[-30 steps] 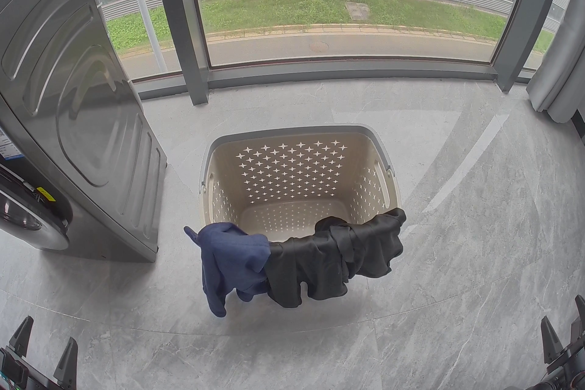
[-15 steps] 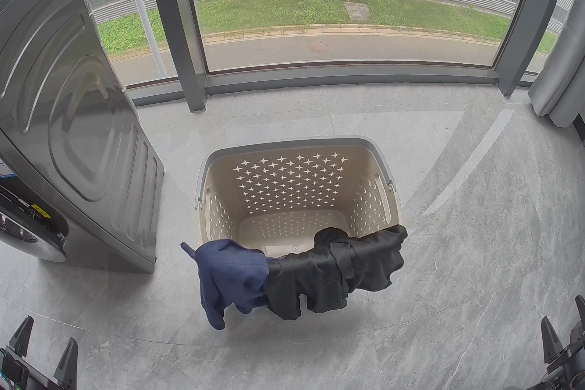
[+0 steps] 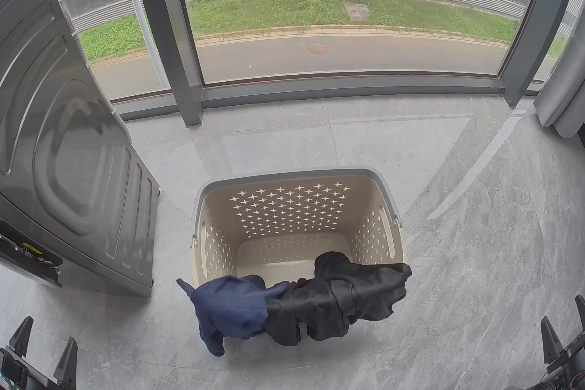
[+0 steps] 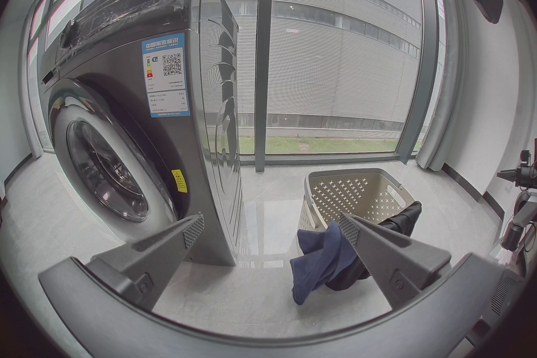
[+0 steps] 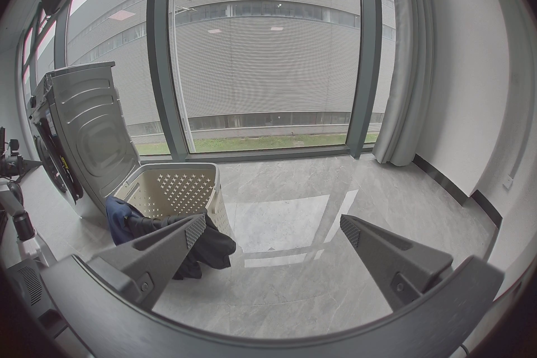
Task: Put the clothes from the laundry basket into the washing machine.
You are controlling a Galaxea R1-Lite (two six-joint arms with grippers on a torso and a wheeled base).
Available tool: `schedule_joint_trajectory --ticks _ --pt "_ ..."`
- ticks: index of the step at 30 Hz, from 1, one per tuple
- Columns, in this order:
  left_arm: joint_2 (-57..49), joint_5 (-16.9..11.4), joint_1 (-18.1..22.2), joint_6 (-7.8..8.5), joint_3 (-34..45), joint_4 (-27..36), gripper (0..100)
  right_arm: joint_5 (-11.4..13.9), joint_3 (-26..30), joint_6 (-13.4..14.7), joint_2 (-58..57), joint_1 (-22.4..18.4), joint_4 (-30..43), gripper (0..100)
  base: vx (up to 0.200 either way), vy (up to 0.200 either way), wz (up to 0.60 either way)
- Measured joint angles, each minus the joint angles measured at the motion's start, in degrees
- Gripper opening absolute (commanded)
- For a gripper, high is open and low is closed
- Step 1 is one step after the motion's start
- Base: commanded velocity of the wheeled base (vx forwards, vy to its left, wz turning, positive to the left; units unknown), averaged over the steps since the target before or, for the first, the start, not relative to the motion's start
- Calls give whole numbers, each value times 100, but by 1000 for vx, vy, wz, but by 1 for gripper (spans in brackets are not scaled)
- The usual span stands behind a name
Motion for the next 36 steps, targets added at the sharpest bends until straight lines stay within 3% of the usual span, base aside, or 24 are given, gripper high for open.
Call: schedule_joint_trajectory --ticks 4,19,29,36 --pt "0 2 -2 2 0 2 100 -2 0 2 0 -4 2 100 0 -150 0" --pt "0 2 -4 0 0 0 100 -2 0 2 0 2 2 100 0 0 0" --pt "-2 -4 -4 0 0 0 100 -2 0 0 0 -1 0 100 200 0 0" --pt "0 5 -6 2 0 0 100 0 0 0 0 0 0 100 0 -57 0"
